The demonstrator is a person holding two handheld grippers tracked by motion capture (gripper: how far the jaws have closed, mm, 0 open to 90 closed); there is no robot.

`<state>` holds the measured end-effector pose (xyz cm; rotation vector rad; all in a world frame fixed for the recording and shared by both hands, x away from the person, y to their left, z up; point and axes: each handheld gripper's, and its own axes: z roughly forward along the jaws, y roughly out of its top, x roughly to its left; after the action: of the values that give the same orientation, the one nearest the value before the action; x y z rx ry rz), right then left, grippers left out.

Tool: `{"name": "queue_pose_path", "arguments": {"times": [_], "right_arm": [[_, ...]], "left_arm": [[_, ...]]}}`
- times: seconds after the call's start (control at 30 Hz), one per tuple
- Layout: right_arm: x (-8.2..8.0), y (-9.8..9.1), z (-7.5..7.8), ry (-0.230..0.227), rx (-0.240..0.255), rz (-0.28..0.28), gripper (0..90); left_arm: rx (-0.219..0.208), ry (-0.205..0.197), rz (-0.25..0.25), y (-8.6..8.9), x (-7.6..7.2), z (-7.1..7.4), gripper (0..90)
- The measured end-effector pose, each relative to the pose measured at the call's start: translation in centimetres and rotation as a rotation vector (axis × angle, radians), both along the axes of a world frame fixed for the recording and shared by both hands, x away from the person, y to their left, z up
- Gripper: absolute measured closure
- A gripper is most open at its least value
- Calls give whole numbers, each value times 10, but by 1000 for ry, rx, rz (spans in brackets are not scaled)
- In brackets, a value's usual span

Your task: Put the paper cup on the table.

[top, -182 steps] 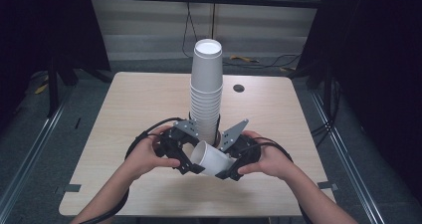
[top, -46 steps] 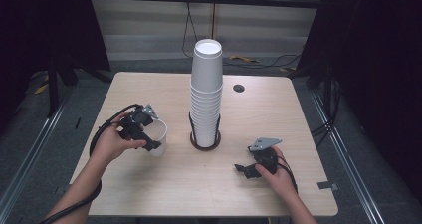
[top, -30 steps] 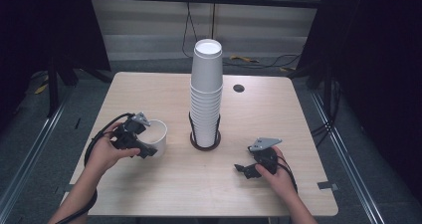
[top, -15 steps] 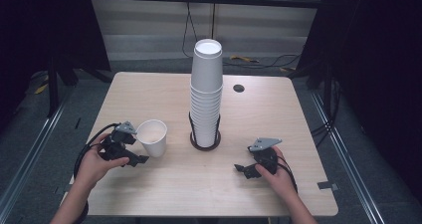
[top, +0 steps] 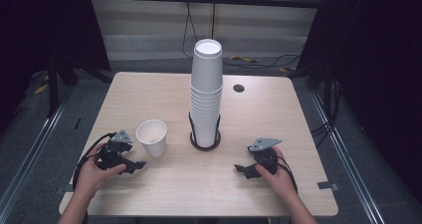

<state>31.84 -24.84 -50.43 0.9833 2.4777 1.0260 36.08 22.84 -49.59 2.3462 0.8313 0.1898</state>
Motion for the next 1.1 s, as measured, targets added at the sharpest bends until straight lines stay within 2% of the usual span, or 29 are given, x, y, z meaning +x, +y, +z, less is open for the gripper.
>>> {"name": "queue_pose_path", "arguments": {"times": [0.1, 0.2, 0.23, 0.37, 0.5, 0.63, 0.7, 0.77, 1.1], "right_arm": [[0, 0, 0, 0, -1, 1, 121], [0, 0, 0, -2, -1, 6, 121], [0, 0, 0, 2, 0, 4, 121], [0, 0, 0, 3, 0, 4, 121], [0, 0, 0, -1, 0, 5, 121], [0, 0, 0, 1, -1, 3, 121], [0, 0, 0, 1, -1, 3, 121], [0, 0, 0, 1, -1, 3, 121], [0, 0, 0, 2, -1, 3, 121]], "left_arm": [[8, -12, 2, 1, -1, -5, 140], [-11, -25, 8, 1, -3, -8, 131], [-2, -41, 1, 1, -4, -9, 131], [-6, -46, 4, 0, -5, -10, 101], [-45, -67, 3, 2, -7, -14, 83], [-70, -87, 12, 3, -9, -17, 60], [-65, -97, 1, 3, -9, -18, 51], [-86, -110, 4, 4, -10, -20, 40], [-91, -109, 8, 2, -10, -22, 7]]}}
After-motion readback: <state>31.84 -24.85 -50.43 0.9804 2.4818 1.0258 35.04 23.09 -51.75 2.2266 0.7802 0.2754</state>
